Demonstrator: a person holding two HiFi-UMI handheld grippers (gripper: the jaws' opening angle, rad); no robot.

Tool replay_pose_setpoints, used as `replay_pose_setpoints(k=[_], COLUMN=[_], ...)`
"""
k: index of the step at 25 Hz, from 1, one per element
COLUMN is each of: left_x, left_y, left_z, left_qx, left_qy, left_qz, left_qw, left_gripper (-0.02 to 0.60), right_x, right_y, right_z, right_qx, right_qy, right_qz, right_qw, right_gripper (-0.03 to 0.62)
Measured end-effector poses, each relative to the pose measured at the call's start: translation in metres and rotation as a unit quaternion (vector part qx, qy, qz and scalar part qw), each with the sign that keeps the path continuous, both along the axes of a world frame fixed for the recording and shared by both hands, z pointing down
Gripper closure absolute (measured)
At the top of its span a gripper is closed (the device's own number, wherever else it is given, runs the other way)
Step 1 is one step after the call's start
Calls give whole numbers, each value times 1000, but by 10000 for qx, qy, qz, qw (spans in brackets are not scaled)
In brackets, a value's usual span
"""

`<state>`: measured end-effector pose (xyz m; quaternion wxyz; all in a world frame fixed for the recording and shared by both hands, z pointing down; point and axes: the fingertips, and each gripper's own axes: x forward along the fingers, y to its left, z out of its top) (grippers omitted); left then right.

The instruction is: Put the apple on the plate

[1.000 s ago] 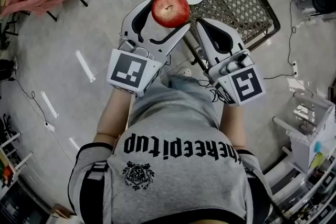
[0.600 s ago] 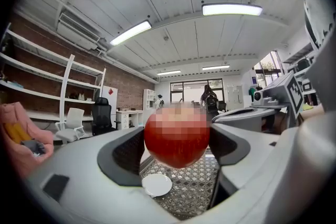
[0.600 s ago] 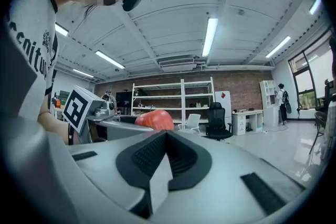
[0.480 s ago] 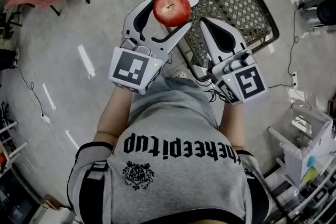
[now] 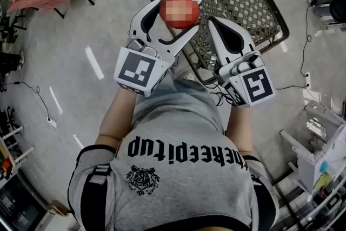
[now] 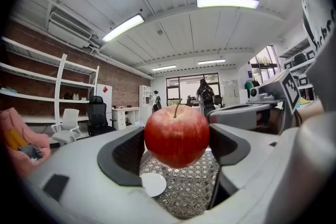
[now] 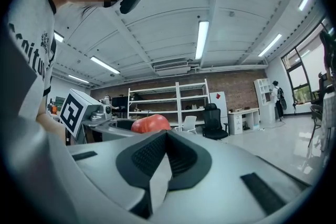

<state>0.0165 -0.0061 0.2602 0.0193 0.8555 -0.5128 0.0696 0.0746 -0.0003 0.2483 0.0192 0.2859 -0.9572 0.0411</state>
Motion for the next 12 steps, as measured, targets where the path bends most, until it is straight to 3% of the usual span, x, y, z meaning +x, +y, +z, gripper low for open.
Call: replay_pose_setpoints(k=[8,12], left_x=[7,4], left_y=[-19,-32], left_z=[8,14], left_qx=[-50,-282], left_qy=[-47,-49], left_qz=[323,407], left_qw=[9995,9988], left_gripper=[166,166], right_x=[3,-2], right_y=[-15,-28], right_z=[5,7], right_qx=[-64,-121], right_qy=[47,66], right_qz=[285,336], right_qw=[9996,9993], right_gripper=[585,585])
